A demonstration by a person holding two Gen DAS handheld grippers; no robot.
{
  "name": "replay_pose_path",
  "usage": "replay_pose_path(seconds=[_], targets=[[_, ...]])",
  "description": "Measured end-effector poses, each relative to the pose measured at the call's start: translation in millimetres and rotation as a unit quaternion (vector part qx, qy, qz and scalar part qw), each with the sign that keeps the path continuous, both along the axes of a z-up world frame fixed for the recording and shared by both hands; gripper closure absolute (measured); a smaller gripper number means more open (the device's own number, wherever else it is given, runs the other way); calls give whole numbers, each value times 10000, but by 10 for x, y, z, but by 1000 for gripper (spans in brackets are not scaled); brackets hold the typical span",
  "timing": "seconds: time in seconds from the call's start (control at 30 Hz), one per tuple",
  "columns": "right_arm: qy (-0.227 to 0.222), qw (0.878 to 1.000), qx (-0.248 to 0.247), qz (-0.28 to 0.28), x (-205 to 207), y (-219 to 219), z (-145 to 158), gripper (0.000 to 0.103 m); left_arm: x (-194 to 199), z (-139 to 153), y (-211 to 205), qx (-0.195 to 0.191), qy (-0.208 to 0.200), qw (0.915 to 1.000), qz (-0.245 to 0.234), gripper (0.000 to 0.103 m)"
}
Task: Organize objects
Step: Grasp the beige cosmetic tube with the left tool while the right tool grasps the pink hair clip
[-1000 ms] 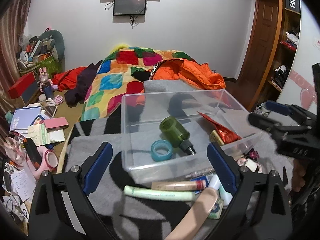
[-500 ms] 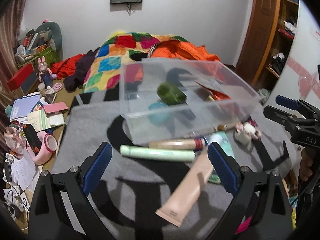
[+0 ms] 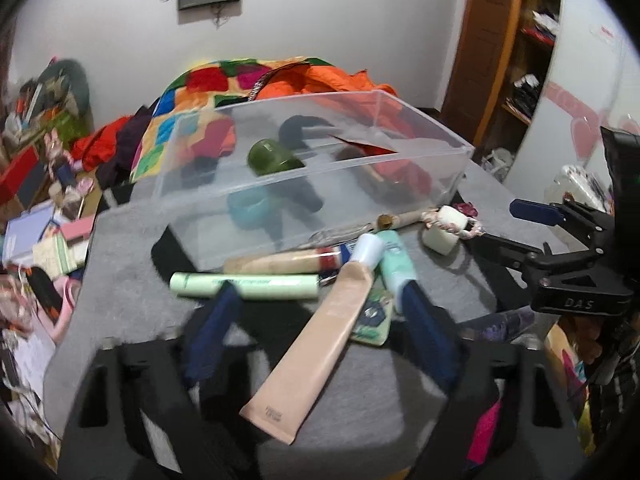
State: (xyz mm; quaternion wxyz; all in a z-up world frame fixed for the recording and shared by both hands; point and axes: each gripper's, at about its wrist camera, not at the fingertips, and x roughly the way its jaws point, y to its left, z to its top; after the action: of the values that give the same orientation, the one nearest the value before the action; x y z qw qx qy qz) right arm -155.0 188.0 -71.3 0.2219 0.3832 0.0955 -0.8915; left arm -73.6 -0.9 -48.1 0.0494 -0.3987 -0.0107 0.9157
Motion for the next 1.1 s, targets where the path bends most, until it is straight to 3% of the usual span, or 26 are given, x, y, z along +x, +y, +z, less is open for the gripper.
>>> replay_pose_path(seconds=[0.3, 0.47, 0.67, 0.83, 0.97, 1.1], targets=[[-286, 9993, -55, -223, -132, 200, -135, 47, -273, -141, 192, -25, -349, 9987, -366, 56], [-417, 9987, -88, -269, -202, 229, -235, 53, -326, -184, 248, -174, -392, 9981, -449, 57], [-376, 9987, -24, -356, -343, 231, -239, 53, -346, -188, 275, -194, -400, 9973, -576, 57], [-364, 9988, 94, -316, -465, 164, -252, 55, -467, -201, 260, 27, -459, 9968, -652, 57], [-389, 9989, 104, -220, -519, 100, -253, 72, -543, -223, 239, 221, -508, 9961, -680, 61], [-343, 9993, 137, -115, -515, 30, -262, 85, -533, -217, 263, 303, -480, 9953, -789, 73]])
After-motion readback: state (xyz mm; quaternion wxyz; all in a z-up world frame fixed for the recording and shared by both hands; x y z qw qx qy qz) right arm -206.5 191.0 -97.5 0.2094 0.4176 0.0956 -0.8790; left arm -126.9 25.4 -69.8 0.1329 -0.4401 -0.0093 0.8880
